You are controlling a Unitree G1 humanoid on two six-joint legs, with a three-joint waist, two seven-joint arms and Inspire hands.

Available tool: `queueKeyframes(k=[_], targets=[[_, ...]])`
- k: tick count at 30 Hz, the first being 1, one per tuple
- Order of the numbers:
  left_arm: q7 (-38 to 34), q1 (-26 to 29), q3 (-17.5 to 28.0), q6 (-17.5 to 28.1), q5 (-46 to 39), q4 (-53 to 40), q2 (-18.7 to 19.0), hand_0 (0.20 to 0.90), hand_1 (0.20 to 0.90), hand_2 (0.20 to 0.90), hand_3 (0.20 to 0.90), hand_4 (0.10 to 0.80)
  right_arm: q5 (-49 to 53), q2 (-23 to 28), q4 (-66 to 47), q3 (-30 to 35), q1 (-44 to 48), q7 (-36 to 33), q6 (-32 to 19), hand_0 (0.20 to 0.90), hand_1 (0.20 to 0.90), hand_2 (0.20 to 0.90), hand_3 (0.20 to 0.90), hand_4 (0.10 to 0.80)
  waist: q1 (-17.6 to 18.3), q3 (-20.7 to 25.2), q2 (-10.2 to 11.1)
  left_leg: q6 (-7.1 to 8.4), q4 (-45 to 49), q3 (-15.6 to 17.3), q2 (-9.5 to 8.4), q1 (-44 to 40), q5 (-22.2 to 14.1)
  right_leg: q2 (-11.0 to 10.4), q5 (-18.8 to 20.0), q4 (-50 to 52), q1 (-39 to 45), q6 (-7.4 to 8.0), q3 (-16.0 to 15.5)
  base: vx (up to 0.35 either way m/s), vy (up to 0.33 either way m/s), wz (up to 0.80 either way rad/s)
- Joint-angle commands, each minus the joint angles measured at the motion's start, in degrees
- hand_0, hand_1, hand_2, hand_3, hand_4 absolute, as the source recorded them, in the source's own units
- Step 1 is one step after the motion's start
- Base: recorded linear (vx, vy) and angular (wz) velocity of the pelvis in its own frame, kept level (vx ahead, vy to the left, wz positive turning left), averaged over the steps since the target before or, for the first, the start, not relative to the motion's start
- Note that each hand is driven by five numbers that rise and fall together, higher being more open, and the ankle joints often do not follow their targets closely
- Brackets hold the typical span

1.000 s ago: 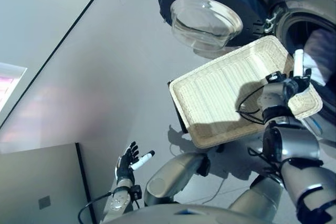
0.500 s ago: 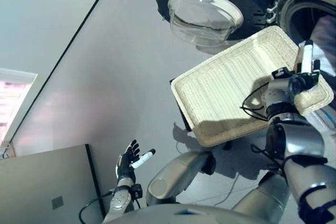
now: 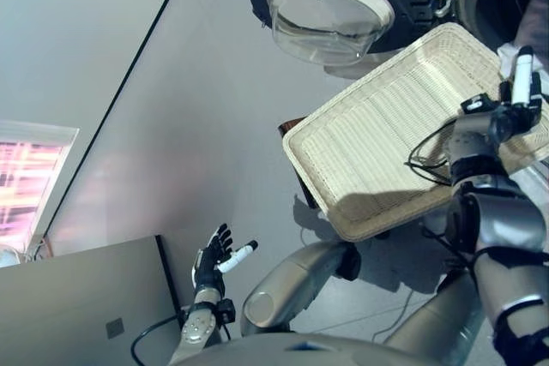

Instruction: Pick up the clothes and place them into the washing machine

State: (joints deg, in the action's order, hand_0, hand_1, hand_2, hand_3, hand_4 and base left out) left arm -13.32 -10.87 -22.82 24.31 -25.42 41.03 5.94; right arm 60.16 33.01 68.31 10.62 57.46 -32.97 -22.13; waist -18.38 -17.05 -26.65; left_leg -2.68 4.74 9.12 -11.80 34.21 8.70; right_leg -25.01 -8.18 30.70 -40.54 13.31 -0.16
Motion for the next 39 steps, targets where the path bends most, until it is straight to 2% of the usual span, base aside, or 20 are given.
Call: queueKeyframes(k=[1, 2, 3, 6, 7, 8, 12, 14, 22, 24, 31, 39], targets=[[-1.6, 0.6, 3.9, 3.8, -2.0, -0.7, 4.6, 0.900, 0.900, 0.900, 0.900, 0.800, -9.5, 17.0, -13.5, -6.5, 7.7, 0.2, -5.5, 0.900, 0.900, 0.900, 0.900, 0.800, 1.7, 0.3, -3.1, 4.31, 6.6, 0.4, 2.08, 0.6, -5.1, 0.1, 9.8, -10.1, 4.9, -4.10, 2.3, 0.007, 0.003, -0.15], [-1.3, 0.3, 3.8, 3.9, -2.0, -0.8, 4.7, 0.900, 0.900, 0.900, 0.900, 0.800, -9.5, 19.8, -12.5, -8.0, 9.7, 0.3, -5.3, 0.900, 0.900, 0.900, 0.900, 0.800, 2.2, 0.7, -2.7, 4.41, 5.9, 0.4, 2.18, -0.1, -5.0, 0.2, 10.4, -11.5, 5.7, -3.97, 1.9, 0.009, 0.002, -0.16], [-1.3, 0.3, 3.8, 3.9, -2.0, -0.9, 4.6, 0.900, 0.900, 0.900, 0.900, 0.800, -9.3, 20.0, -12.2, -8.3, 10.0, 0.5, -5.3, 0.900, 0.900, 0.900, 0.900, 0.800, 2.2, 0.7, -2.9, 4.41, 5.8, 0.4, 2.18, -0.2, -4.9, 0.2, 10.5, -11.7, 5.8, -3.96, 1.9, 0.024, -0.007, -0.13], [-0.3, -0.7, 4.3, 3.8, -2.3, -1.3, 4.8, 0.900, 0.900, 0.900, 0.900, 0.800, -8.3, 25.0, -10.7, -10.8, 11.7, 3.1, -4.7, 0.900, 0.900, 0.900, 0.900, 0.800, 2.7, 2.4, -1.6, 4.62, 4.2, 0.2, 2.29, -1.7, -4.7, 0.3, 11.4, -14.1, 8.0, -3.67, 0.9, 0.025, -0.023, -0.08], [-0.3, -0.8, 4.2, 3.9, -2.3, -1.3, 4.8, 0.900, 0.900, 0.900, 0.900, 0.800, -8.2, 25.1, -10.5, -10.9, 11.8, 3.2, -4.7, 0.900, 0.900, 0.900, 0.900, 0.800, 2.7, 2.4, -1.7, 4.62, 4.1, 0.1, 2.29, -1.8, -4.6, 0.3, 11.4, -14.3, 8.1, -3.67, 0.9, 0.044, -0.039, -0.07], [0.1, -0.8, 4.8, 3.8, -2.3, -0.8, 5.1, 0.900, 0.900, 0.900, 0.900, 0.800, -8.5, 26.8, -10.8, -11.5, 12.3, 3.6, -4.6, 0.900, 0.900, 0.900, 0.900, 0.800, 3.2, 3.3, -0.9, 4.73, 3.9, -0.1, 2.41, -2.7, -4.6, 0.4, 11.8, -15.0, 9.2, -3.60, 0.4, 0.023, -0.025, -0.05], [0.8, -0.9, 4.9, 3.7, -2.1, 1.3, 5.0, 0.900, 0.900, 0.900, 0.900, 0.800, -9.0, 28.7, -10.9, -12.2, 12.3, 5.0, -4.0, 0.900, 0.900, 0.900, 0.900, 0.800, 3.5, 5.6, 0.6, 4.98, 3.0, -0.4, 2.77, -5.0, -4.8, 0.2, 12.4, -17.1, 12.3, -3.39, -0.8, 0.047, -0.046, -0.03], [0.9, -1.0, 5.1, 3.6, -2.1, 1.7, 5.1, 0.900, 0.900, 0.900, 0.900, 0.800, -9.0, 29.0, -10.8, -12.2, 12.1, 5.3, -3.9, 0.900, 0.900, 0.900, 0.900, 0.800, 3.6, 6.0, 0.7, 4.92, 2.6, -0.6, 2.88, -5.6, -4.4, 0.3, 13.0, -18.0, 13.2, -3.35, -1.2, 0.015, -0.020, -0.01], [1.8, -1.7, 6.2, 2.7, -1.3, 5.5, 5.0, 0.900, 0.900, 0.900, 0.900, 0.800, -10.3, 31.3, -10.3, -10.3, 8.8, 6.2, -3.0, 0.900, 0.900, 0.900, 0.900, 0.800, 4.2, 10.1, 4.0, 5.41, 0.2, -1.7, 3.15, -10.2, -4.3, -0.1, 15.3, -24.7, 21.0, -2.32, -4.9, 0.068, -0.064, 0.15], [2.1, -1.9, 6.6, 2.1, -1.2, 7.1, 4.8, 0.900, 0.900, 0.900, 0.900, 0.800, -10.9, 32.2, -10.9, -8.6, 6.8, 6.0, -3.0, 0.900, 0.900, 0.900, 0.900, 0.800, 4.4, 12.1, 5.8, 5.49, -0.9, -2.0, 3.39, -12.6, -4.5, 0.0, 15.9, -26.7, 24.2, -2.02, -6.0, 0.114, -0.081, 0.08], [2.6, -2.6, 7.1, 1.5, -0.3, 7.8, 4.7, 0.900, 0.900, 0.900, 0.900, 0.800, -11.7, 32.3, -10.6, -5.5, 2.3, 6.5, -2.5, 0.900, 0.900, 0.900, 0.900, 0.800, 4.7, 14.5, 7.6, 5.58, -2.1, -3.0, 3.66, -16.4, -4.8, 0.7, 15.7, -28.4, 28.8, -1.99, -8.4, 0.081, -0.060, 0.02], [2.8, -3.3, 8.5, 0.4, 0.6, 10.7, 4.4, 0.900, 0.900, 0.900, 0.900, 0.800, -13.3, 32.4, -12.1, -2.3, -2.3, 6.4, -2.0, 0.900, 0.900, 0.900, 0.900, 0.800, 5.5, 16.9, 10.9, 6.02, -4.2, -3.7, 4.41, -20.9, -5.0, 1.7, 16.0, -31.4, 33.6, -1.71, -10.5, 0.076, -0.063, 0.05]])
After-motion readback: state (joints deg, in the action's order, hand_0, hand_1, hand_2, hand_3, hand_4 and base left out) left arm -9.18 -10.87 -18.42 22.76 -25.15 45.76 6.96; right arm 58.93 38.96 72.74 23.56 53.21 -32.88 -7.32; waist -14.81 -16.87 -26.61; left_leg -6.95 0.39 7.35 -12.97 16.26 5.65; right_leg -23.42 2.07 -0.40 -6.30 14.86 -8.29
